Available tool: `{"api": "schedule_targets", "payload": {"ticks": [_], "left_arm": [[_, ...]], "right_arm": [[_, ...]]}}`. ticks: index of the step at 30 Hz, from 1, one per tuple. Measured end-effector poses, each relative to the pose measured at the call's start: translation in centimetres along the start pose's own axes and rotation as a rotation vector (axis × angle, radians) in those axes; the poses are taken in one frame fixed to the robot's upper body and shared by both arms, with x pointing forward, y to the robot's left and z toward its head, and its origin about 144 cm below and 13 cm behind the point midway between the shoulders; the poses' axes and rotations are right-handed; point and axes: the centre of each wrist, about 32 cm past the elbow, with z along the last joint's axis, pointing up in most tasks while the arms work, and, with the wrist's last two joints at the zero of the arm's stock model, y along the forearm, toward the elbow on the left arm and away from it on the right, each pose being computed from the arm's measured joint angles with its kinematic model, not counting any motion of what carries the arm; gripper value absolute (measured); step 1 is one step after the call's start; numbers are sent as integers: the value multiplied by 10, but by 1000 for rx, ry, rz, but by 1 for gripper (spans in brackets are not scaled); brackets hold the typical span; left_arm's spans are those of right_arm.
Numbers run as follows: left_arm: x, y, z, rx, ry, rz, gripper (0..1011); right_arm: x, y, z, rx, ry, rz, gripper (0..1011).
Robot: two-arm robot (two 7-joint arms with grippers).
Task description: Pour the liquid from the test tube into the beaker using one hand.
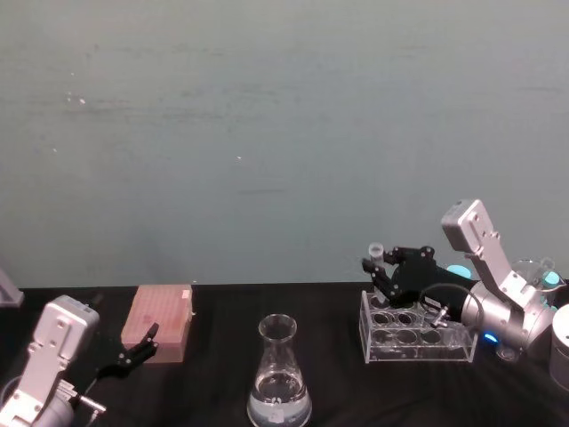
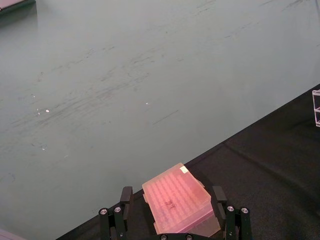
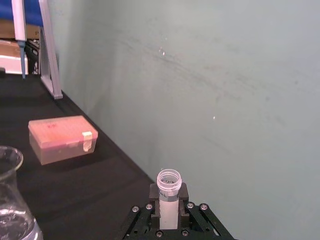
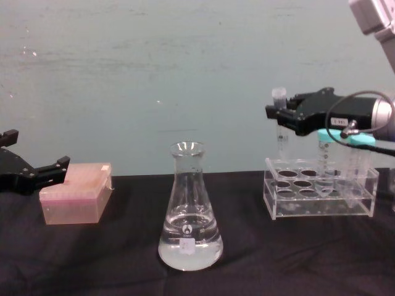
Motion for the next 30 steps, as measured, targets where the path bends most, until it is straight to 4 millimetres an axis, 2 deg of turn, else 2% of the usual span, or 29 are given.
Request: {"api": "schedule_targets", "payload": {"ticks": [16,30], "left_arm": [[0,0,0,0,0,0,1000],[0,0,0,0,0,0,1000]], "right_arm": [[-1,4,13,24,-141,-69,202],[-13,15,27,56,-308,-54,202]]}}
